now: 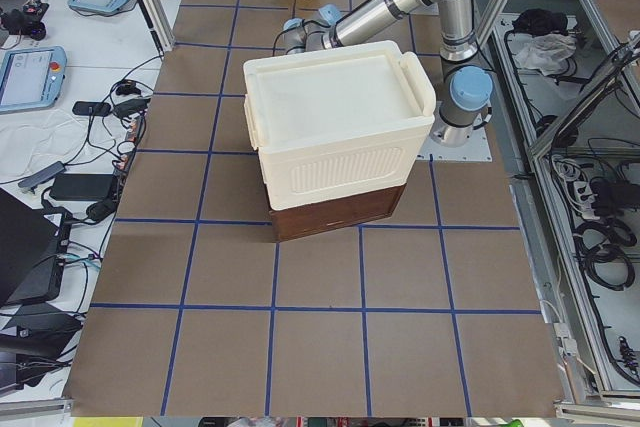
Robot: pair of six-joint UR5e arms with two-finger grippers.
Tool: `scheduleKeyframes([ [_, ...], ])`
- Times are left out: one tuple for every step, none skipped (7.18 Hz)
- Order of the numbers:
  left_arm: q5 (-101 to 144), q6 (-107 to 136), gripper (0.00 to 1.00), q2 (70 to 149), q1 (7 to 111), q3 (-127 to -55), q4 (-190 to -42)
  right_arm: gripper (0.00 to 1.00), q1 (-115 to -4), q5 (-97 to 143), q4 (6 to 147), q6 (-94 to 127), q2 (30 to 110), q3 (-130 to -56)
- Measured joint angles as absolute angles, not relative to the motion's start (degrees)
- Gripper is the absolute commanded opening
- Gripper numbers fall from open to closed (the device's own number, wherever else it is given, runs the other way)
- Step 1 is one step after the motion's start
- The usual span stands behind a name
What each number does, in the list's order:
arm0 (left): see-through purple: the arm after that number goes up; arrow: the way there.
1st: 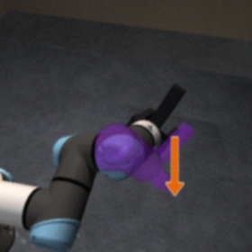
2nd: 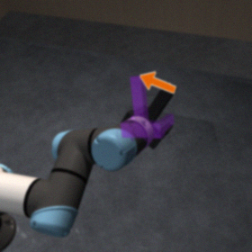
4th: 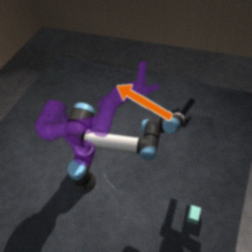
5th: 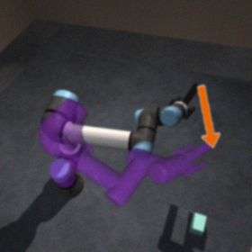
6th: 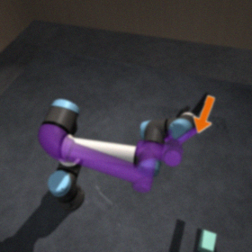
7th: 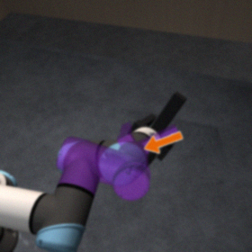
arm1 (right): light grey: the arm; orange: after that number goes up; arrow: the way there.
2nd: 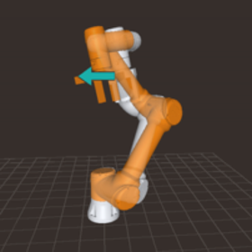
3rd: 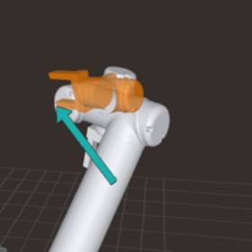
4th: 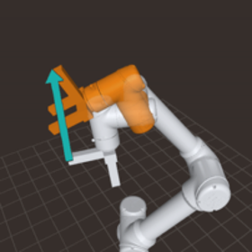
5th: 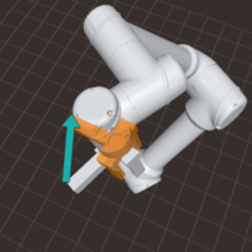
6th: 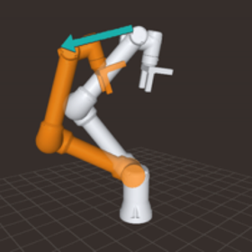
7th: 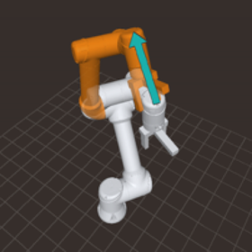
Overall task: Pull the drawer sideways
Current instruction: 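Hold the white handle with the left gripper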
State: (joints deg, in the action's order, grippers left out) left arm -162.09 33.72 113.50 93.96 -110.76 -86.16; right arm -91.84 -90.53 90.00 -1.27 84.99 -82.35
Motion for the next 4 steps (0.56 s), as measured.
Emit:
scheduleKeyframes([
  [-162.1, 33.7, 0.27, 113.5, 94.0, -110.7, -86.1, 1.00, -91.8, -90.5, 90.0, -1.3, 85.0, -82.4],
  [-162.1, 33.6, 0.27, 113.5, 94.1, -110.6, -86.1, 1.00, -91.8, -90.5, 90.0, -1.3, 85.0, -82.4],
  [-162.2, 33.6, 0.27, 113.6, 94.2, -110.6, -86.1, 1.00, -91.8, -90.5, 90.0, -1.3, 85.0, -82.4],
  [-162.2, 33.5, 0.27, 113.6, 94.4, -110.5, -86.1, 1.00, -91.8, -90.5, 90.0, -1.3, 85.0, -82.4],
])
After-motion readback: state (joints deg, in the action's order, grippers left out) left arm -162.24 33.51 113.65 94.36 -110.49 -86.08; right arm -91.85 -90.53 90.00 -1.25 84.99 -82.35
